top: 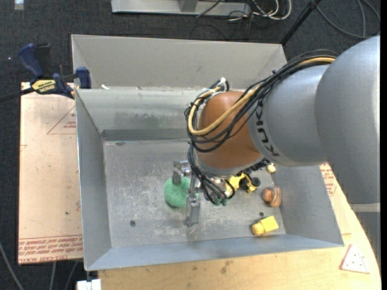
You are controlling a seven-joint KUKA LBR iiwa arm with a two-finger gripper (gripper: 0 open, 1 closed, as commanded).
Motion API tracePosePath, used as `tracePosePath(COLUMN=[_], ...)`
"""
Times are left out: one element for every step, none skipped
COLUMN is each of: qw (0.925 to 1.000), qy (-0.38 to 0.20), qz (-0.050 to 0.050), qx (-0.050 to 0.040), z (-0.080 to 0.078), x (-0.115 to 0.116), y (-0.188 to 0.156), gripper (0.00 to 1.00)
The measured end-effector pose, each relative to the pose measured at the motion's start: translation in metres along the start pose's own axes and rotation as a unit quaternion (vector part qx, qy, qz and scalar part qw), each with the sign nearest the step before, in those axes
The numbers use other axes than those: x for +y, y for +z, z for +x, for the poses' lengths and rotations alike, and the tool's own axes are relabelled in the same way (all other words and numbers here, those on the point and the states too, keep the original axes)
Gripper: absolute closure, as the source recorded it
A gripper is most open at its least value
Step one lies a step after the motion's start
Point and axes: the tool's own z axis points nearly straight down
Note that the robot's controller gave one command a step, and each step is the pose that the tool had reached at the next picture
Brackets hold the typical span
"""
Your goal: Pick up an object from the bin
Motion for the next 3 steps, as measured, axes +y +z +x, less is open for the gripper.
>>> tracePosePath(qw=[0.9999, 0.9999, 1.0000], qy=[0.009, 0.009, 0.001], qz=[0.000, 0.000, 0.000], qx=[-0.0050, -0.0051, -0.0033], z=[-0.034, -0.034, -0.049], x=[0.009, 0.009, -0.011], y=[0.025, 0.025, -0.171], gripper=[1.00, 1.00, 1.00])
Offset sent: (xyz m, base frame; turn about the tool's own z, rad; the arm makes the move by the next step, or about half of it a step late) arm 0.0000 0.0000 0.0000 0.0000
